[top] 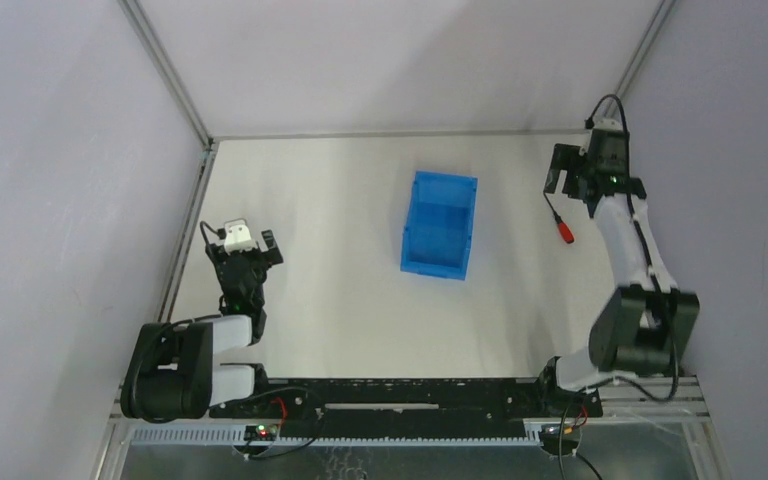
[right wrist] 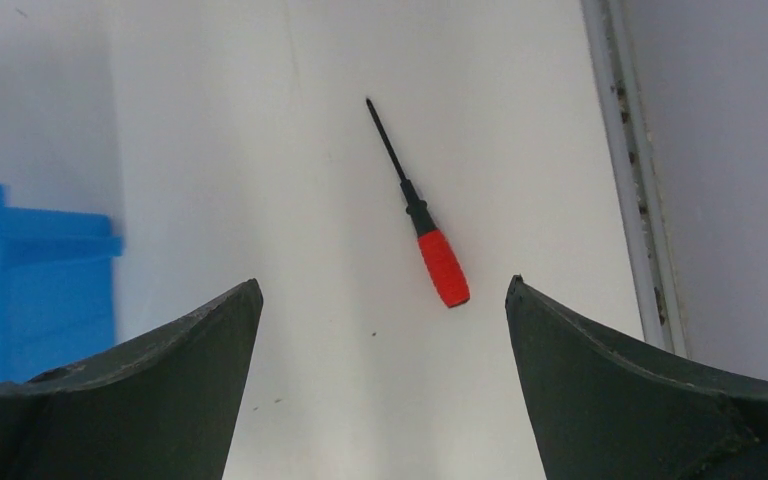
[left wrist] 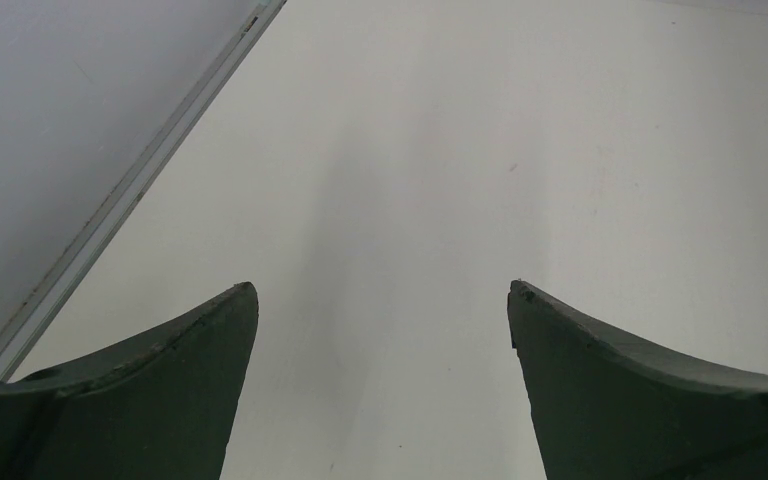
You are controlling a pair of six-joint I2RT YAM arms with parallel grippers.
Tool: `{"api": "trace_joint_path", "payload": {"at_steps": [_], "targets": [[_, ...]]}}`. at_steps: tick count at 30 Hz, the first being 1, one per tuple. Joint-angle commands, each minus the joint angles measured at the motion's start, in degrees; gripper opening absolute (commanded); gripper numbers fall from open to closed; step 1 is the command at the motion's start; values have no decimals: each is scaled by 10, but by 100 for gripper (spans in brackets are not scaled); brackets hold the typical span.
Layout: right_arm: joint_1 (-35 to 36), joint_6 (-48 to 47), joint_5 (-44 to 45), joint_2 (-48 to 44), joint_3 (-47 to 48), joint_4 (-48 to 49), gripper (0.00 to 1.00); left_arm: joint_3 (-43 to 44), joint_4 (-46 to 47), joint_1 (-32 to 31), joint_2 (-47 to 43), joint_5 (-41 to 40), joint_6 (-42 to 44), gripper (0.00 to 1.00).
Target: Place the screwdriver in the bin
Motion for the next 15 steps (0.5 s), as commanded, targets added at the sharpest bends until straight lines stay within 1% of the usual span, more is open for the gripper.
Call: {"api": "trace_joint_path", "payload": {"at_steps": [1,4,7,12,14,15], "targets": [[-10,-76,-25,116,78,-87,100,20,39,4,-4,6,6,100],[-16,-92,1,194,128,-106,99,20,39,4,-5,6,6,100],[-22,-102,1,262,169,-122,97,20,39,4,-4,6,6,100],[-33,-110,8,329,179,-116,93,20,39,4,-4,6,6,100],[-38,-114,10,351,179,-118,90,20,38,4,-4,6,6,100],[-41,-117,7,360,179,-119,86,20,39,4,-4,6,6,100]]}}
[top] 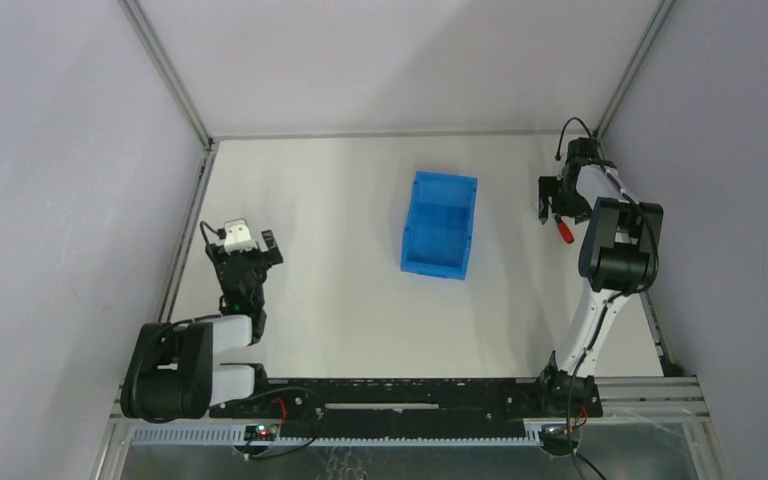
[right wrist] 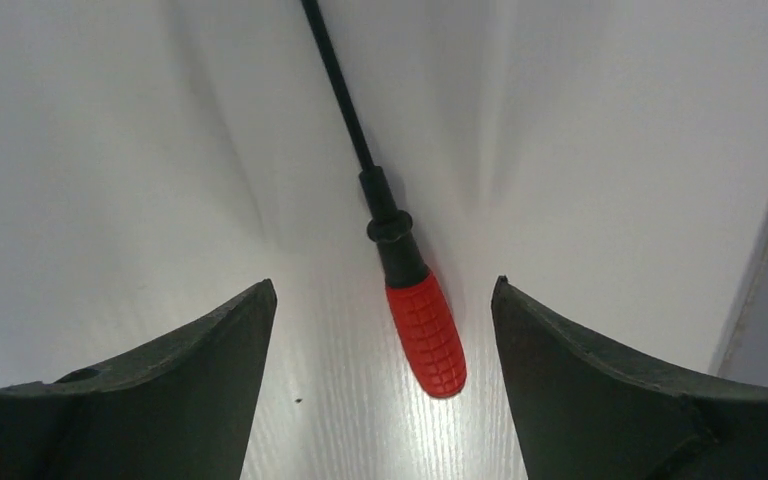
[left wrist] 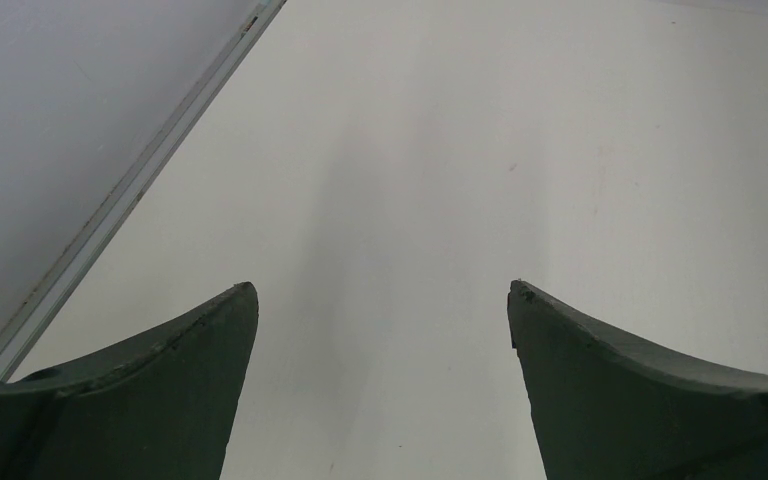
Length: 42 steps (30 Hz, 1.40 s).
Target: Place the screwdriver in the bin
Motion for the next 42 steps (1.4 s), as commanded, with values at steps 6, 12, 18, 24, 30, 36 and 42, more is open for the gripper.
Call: {"api": "trace_joint_path", "payload": {"at_steps": [6,12,18,24,30,36,42], "targets": [[-25,-23,9,58,6,-15,44,20,39,4,-4,6,6,100],[-25,-20,-11,20,8,-24,1,20,39,4,-4,6,6,100],[-21,30,-4,-67,31,-68,0,20,39,4,-4,6,6,100],[-22,93,-23,-142,101,-185,0,20,38,4,-4,6,6,100],[-4,175,-121,-221,138,-241,0,20,39,4,-4,6,6,100],[51,287,-302,-308,86,-147,2,20,39,4,-4,6,6,100],[188,334,-268,-322,63,-71,2,20,38,4,-4,6,6,100]]}}
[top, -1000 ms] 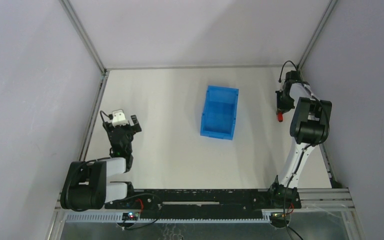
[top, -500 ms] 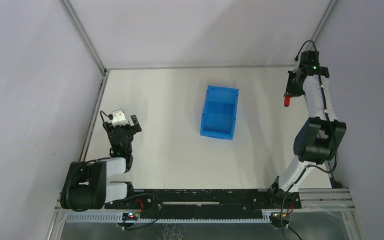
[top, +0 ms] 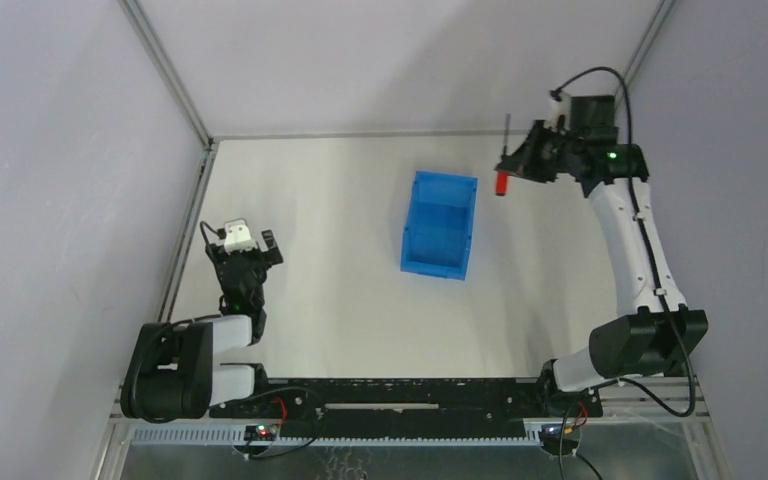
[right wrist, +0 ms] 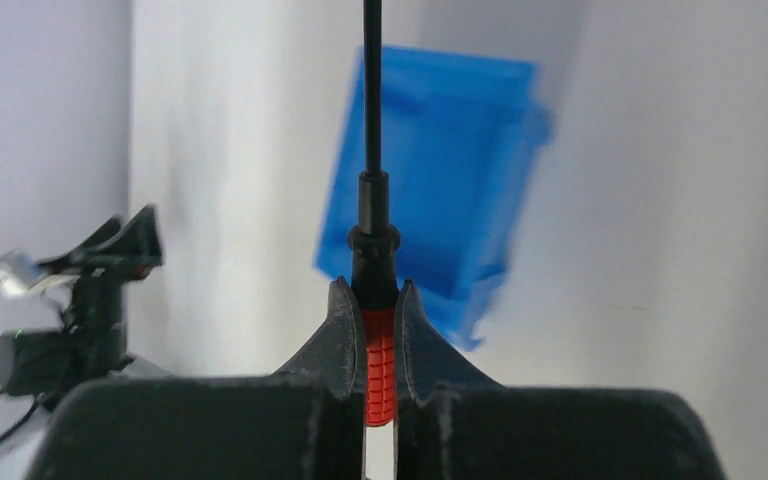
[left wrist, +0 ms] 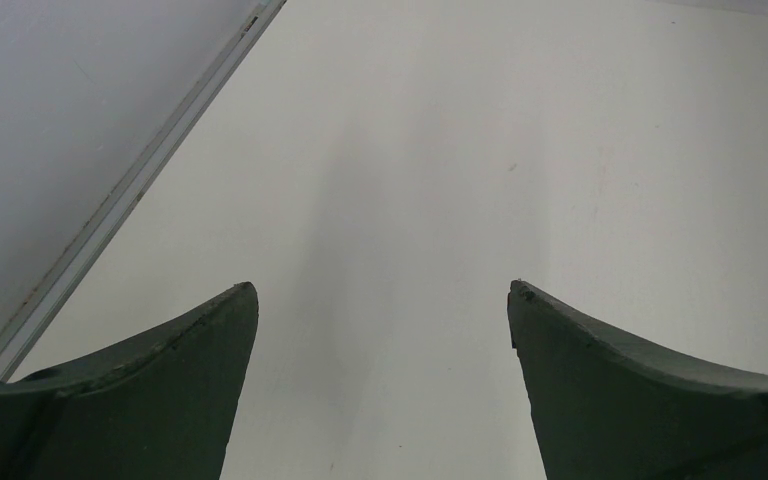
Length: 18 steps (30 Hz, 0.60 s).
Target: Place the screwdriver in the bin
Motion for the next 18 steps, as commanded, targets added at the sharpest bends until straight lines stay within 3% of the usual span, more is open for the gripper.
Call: {"api": "trace_joint_path", "payload": {"at_steps": [1,10,18], "targets": [[101,56,12,1,-2,67,2,20,39,4,-4,6,6,100],[280,72,286,80,-42,90,4,20,39,4,-4,6,6,100],[318,82,395,197,-80,137,7,20,39,4,-4,6,6,100]]}}
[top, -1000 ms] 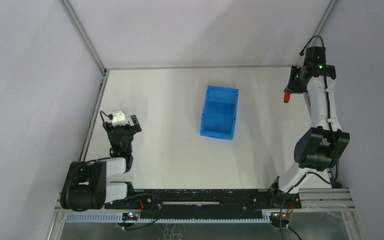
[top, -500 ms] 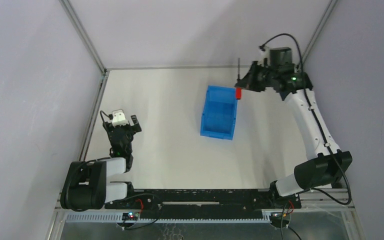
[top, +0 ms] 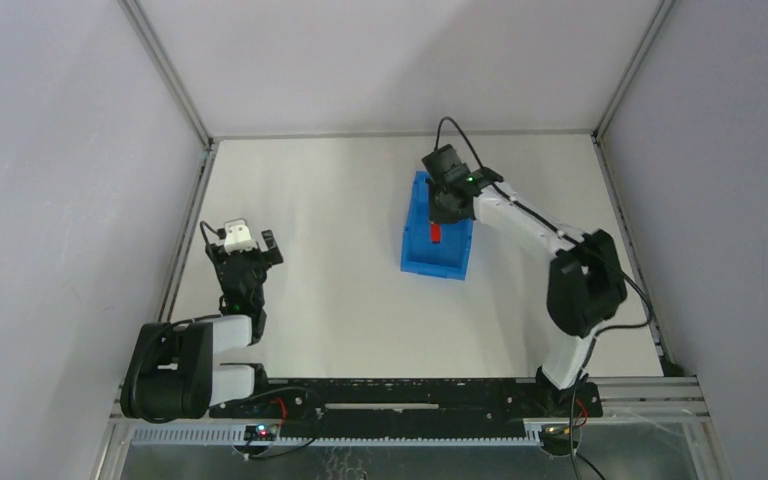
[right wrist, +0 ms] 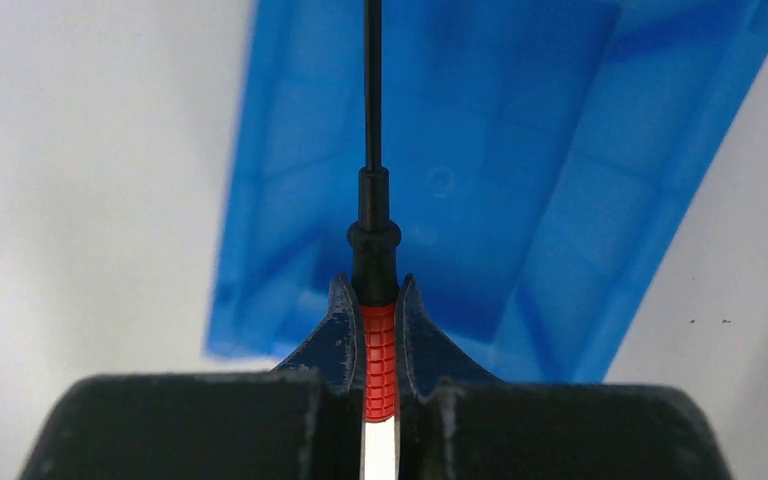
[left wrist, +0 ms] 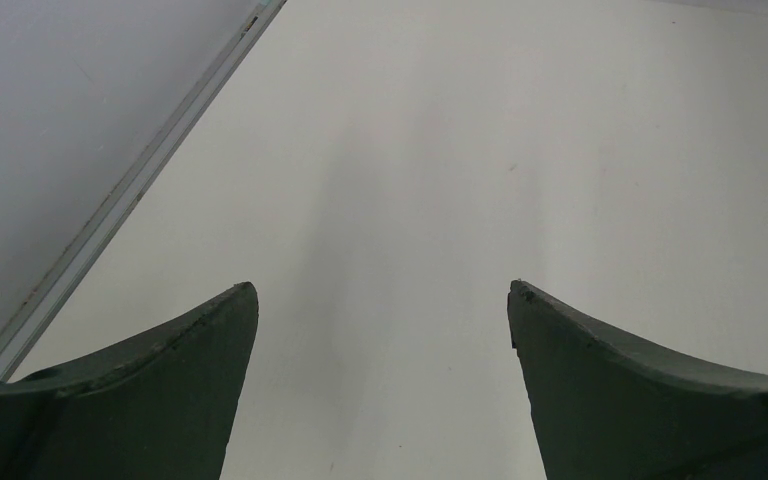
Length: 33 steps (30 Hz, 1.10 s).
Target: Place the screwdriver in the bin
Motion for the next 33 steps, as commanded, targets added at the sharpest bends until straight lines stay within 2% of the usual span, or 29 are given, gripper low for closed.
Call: {"api": "trace_joint_path", "payload": {"at_steps": [1,3,8,11,15,26,33], "targets": [[10,22,103,57,0,38,7,20,39,4,-4,6,6,100],[13,25,114,84,1,42,9,20,38,4,-4,6,6,100],[16,30,126,122,5,45,23,20,38,4,-4,6,6,100],[17,32,127,125,6,41,41,20,38,4,-4,6,6,100],[21,23,124,103,10,35,51,20,38,4,-4,6,6,100],[21,-18,150,-26,41,-6,60,20,39,4,-4,6,6,100],[-59,-87,153,-97,10,-38,70,20,39,4,-4,6,6,100]]}}
